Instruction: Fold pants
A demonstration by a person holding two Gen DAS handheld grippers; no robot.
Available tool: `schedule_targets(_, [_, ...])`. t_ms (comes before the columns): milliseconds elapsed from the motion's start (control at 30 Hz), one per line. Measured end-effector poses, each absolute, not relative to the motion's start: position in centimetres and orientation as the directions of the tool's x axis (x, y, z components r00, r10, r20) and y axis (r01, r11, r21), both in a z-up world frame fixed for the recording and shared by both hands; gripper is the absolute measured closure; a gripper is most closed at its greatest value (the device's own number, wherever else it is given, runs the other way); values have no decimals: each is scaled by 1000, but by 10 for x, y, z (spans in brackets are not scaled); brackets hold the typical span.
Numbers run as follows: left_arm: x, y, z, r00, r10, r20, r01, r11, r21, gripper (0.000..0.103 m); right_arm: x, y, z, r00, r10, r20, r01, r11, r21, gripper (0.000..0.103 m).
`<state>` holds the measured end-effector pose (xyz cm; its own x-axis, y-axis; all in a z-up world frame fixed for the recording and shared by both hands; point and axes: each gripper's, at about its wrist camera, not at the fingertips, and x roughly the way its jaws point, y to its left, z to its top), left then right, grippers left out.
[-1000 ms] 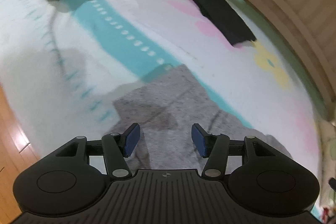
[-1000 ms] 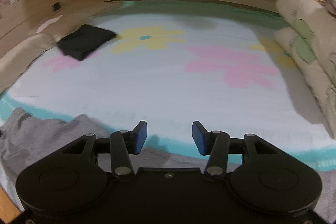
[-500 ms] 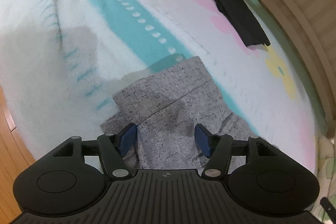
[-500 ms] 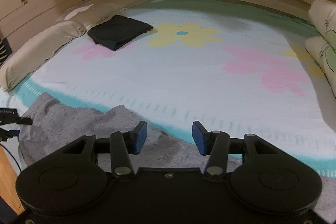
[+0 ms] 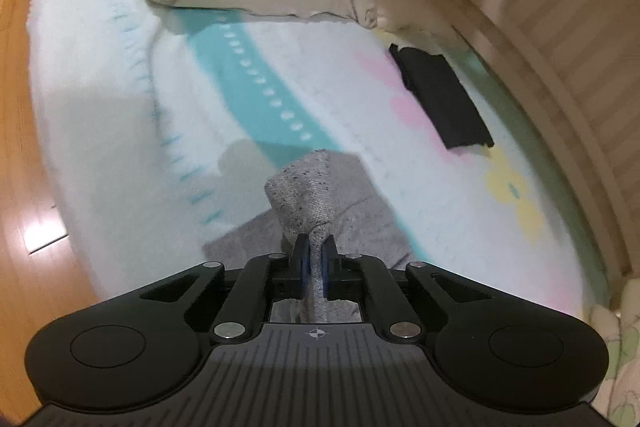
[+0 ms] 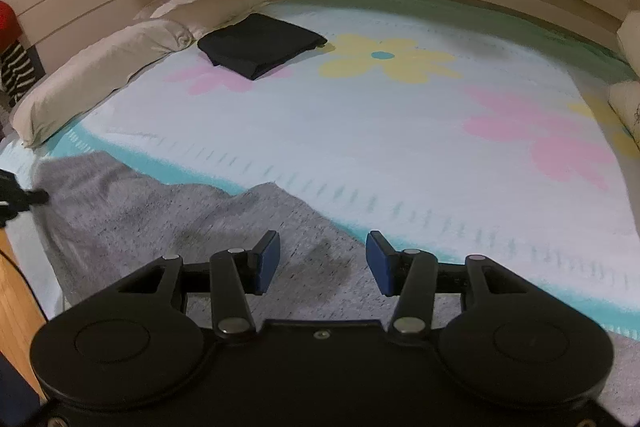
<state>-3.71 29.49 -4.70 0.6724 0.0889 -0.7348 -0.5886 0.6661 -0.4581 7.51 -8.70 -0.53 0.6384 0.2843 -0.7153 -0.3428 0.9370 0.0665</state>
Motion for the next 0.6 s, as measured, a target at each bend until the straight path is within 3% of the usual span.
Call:
schedule_targets(167, [-28,302,-89,547,80,-834,-636,688,-351,90,75,-81,-11,621,288,-729,-362,930,59,47])
schedule_targets(267, [-31,305,-93,578,57,-814,-605,699,-381,87,73,-81,-9,622,298,-724,-370,927,63,47])
schedule_targets(367, [-34,308,-91,599,43,-800,-594,693,-408,65,72,-82,-8,629,302,-717,-367,928,69,47])
schedule_targets(433, [-39,309,-92,598,49,-800,-624,655,-427,59,74,-82,-8,625,302,-720,-362,929,76,47])
schedule_targets(600, [-48,316,-106,606,29,-795,-665,567,-486,55,75,-80,-10,619,303,-724,-365,928,76,47])
